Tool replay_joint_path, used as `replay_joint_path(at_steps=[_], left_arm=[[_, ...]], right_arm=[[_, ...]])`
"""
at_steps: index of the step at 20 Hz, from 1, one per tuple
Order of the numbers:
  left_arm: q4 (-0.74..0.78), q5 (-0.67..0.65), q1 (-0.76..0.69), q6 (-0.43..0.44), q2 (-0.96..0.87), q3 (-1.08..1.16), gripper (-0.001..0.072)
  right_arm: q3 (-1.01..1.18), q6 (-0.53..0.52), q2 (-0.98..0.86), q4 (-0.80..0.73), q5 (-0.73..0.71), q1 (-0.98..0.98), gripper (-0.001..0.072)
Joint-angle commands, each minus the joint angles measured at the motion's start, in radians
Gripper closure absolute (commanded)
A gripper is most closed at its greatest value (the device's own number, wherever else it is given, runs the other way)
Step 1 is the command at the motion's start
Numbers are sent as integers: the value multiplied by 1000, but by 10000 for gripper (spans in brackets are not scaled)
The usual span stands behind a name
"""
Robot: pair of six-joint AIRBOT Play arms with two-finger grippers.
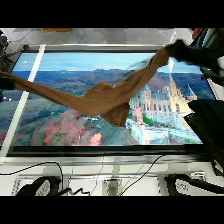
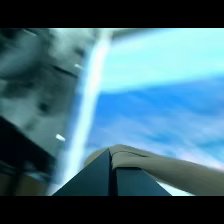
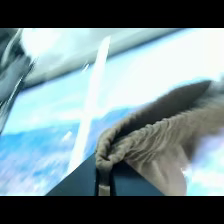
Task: Fold the clothes and pants, and hang the long-sleeved shirts on hangers.
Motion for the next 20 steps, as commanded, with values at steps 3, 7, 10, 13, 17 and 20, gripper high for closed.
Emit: replay_joint_path(at_steps=[3,7,10,13,17,20], left_arm=[[10,83,148,0,-13,27,702],[9,-89,152,158,-32,26,702],[-8,-286,154,278,-64,25,702],[-10,-339,158,404,-94,-21,703],[-9,-424,181,612,-111,-74,703],[-10,-554,245,695,-112,-100,703]], right_arm=[[112,28,40,-166,225,-178,691],[109,23,55,-458,540,-212,691],[16,2,103,-564,666,-212,691],[-200,-17,250,-602,686,-214,691],[-494,-33,459,-716,763,-215,691],[-642,-32,573,-718,777,-215,691]])
